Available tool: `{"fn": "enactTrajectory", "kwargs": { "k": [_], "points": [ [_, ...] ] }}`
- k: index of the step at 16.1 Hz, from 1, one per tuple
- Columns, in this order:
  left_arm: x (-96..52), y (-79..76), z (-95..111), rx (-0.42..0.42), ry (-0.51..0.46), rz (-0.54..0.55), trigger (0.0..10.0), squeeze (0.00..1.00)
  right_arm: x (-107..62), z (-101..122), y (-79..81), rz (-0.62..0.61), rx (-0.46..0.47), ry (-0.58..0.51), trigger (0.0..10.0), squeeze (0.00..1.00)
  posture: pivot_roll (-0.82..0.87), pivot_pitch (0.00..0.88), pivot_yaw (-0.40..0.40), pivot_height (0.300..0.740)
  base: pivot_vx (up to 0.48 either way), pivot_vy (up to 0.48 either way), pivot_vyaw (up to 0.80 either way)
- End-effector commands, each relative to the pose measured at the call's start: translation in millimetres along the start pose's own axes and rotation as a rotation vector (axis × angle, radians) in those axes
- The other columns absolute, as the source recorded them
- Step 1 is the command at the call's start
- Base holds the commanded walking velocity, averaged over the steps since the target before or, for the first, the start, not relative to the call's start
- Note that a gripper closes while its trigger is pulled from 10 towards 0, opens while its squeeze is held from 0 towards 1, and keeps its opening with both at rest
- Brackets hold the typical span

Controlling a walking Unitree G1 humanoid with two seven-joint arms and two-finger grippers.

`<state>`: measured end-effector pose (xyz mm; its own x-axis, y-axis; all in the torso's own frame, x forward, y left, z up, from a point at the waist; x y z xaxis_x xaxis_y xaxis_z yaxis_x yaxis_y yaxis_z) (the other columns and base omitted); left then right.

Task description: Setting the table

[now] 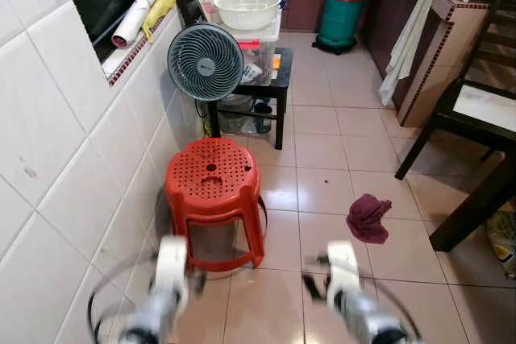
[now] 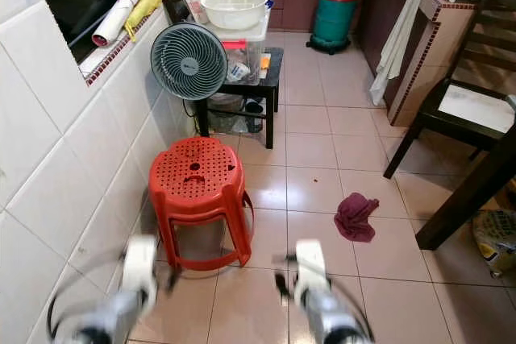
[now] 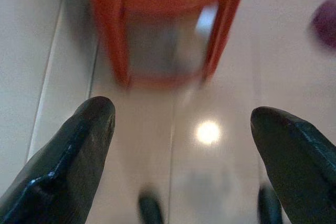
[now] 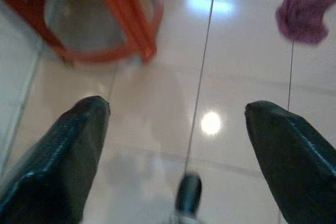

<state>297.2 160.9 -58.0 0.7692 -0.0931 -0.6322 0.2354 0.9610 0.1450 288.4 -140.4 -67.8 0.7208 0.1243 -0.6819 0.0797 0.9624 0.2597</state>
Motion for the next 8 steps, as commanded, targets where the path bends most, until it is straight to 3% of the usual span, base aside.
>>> {"fn": "enactTrajectory", "kwargs": {
  "k": [1,3,5,6,7,8],
  "points": [
    [2.9,5.7,32.4,0.042,-0.117,-0.016,10.0,0.00,2.0,30.1,5.2,0.034,0.000,-0.088,10.0,0.00,-0.08,0.000,0.005,0.740,0.000,0.000,0.00],
    [0.8,25.3,48.1,0.064,-0.174,0.000,10.0,0.00,2.4,61.7,17.6,0.112,-0.009,-0.165,10.0,0.00,-0.08,0.000,0.008,0.740,0.000,0.000,0.00],
    [-4.7,37.5,45.5,0.092,-0.207,0.004,10.0,0.00,-2.0,89.3,21.2,0.148,-0.049,-0.275,10.0,0.00,-0.09,0.000,0.015,0.740,0.000,0.000,0.00],
    [-9.5,40.6,49.2,0.091,-0.265,0.018,10.0,0.00,-5.6,95.3,22.6,0.222,0.016,-0.294,10.0,0.00,-0.11,0.005,0.021,0.740,0.000,0.000,0.00],
    [-13.3,37.1,55.7,0.068,-0.319,0.003,10.0,0.00,-9.4,99.5,20.5,0.238,-0.010,-0.323,10.0,0.00,-0.11,0.007,0.020,0.740,0.000,0.000,0.00],
    [-27.4,34.4,58.8,0.094,-0.401,0.022,10.0,0.00,-19.3,102.0,9.7,0.211,-0.052,-0.387,10.0,0.00,-0.11,0.022,0.022,0.740,0.000,0.000,0.00]
  ]
}}
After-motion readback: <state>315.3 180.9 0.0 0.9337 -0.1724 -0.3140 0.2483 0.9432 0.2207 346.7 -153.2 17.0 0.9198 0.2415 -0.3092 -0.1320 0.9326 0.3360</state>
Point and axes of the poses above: a point about 5 cm out from each wrist's last joint towards the gripper, its own x axis pointing out of the wrist towards the gripper, its own z axis along the axis of the wrist's last joint, y = z × x, the point moved 4 cm from there along x, pointing out of the wrist towards the gripper, and after that the axes turned 15 degrees about x, right-handed, at the moved point
